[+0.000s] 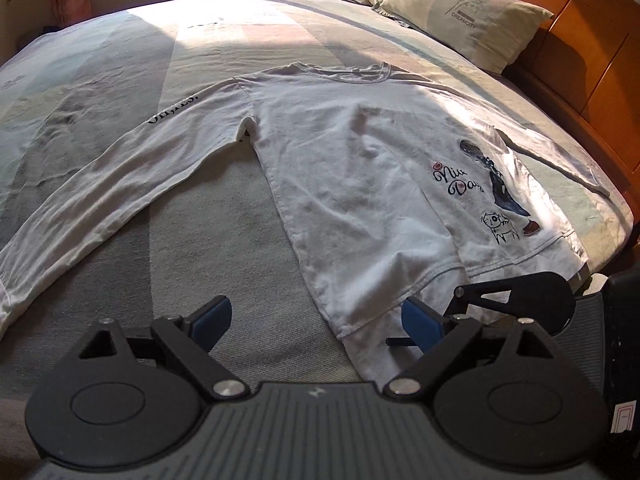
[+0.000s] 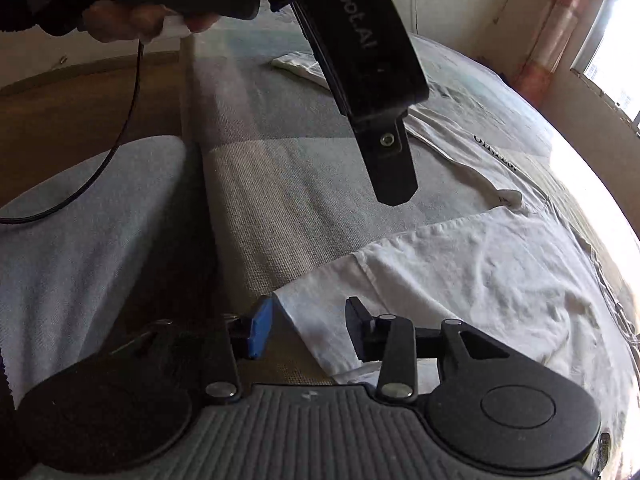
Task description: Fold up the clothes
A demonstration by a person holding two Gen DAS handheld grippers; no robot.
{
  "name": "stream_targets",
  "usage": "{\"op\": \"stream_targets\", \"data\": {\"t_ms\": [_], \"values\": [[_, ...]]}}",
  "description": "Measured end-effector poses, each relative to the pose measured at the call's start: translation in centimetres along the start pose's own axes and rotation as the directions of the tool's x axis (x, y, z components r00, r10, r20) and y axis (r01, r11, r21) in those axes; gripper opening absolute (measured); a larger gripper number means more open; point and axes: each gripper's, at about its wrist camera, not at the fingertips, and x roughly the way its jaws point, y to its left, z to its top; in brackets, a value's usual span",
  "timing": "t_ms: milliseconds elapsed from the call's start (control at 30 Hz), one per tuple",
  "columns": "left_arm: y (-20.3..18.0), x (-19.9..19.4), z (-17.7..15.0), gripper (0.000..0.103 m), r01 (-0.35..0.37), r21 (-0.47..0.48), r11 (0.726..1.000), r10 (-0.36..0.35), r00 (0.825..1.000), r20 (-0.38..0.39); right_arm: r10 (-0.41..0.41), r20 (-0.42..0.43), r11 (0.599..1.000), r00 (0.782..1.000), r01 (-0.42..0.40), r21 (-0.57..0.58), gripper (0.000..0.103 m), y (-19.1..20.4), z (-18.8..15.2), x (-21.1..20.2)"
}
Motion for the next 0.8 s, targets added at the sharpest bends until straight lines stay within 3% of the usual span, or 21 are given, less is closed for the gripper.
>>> {"op": "stream_targets", "data": {"t_ms": [100, 167, 200, 333, 500, 667, 800], "values": [[0.3, 0.2, -0.4, 0.092, 0.003, 0.001, 1.0, -0.003, 1.0, 0.003, -0.014, 0.009, 0.999, 1.0, 0.014, 0.034, 0.055, 0.5, -0.1, 0.2], [0.5, 0.3, -0.6, 0.092, 0.005, -0.002, 1.0, -0.005, 1.0, 0.007, -0.029, 0.013, 0.998, 0.999, 0.028, 0.05, 0.037, 0.7, 0.0, 0.1], [0.7, 0.3, -0.7, 0.092, 0.009, -0.007, 1.0, -0.009, 1.0, 0.009, -0.046, 0.011, 0.997, 0.999, 0.045, 0.055, 0.02, 0.8, 0.1, 0.0], [1.4, -0.5, -1.1, 0.092, 0.017, -0.024, 1.0, -0.017, 0.999, 0.031, -0.095, 0.013, 0.992, 0.995, 0.093, 0.084, 0.008, 0.8, 0.6, 0.2], [2.3, -2.4, -0.9, 0.092, 0.016, -0.033, 0.999, -0.014, 0.998, 0.065, -0.041, 0.088, 0.989, 0.995, 0.028, 0.144, 0.007, 0.7, 2.5, -1.1], [2.3, -2.6, -0.3, 0.094, 0.003, -0.028, 1.0, -0.001, 0.998, 0.063, 0.113, 0.122, 0.958, 0.986, -0.141, 0.251, 0.014, -0.6, 3.5, -1.6], [1.6, -1.4, 0.3, 0.094, 0.041, -0.02, 0.999, -0.04, 0.998, 0.053, 0.071, 0.113, 0.954, 0.991, -0.1, 0.281, 0.024, -1.3, 1.2, -3.8]]}}
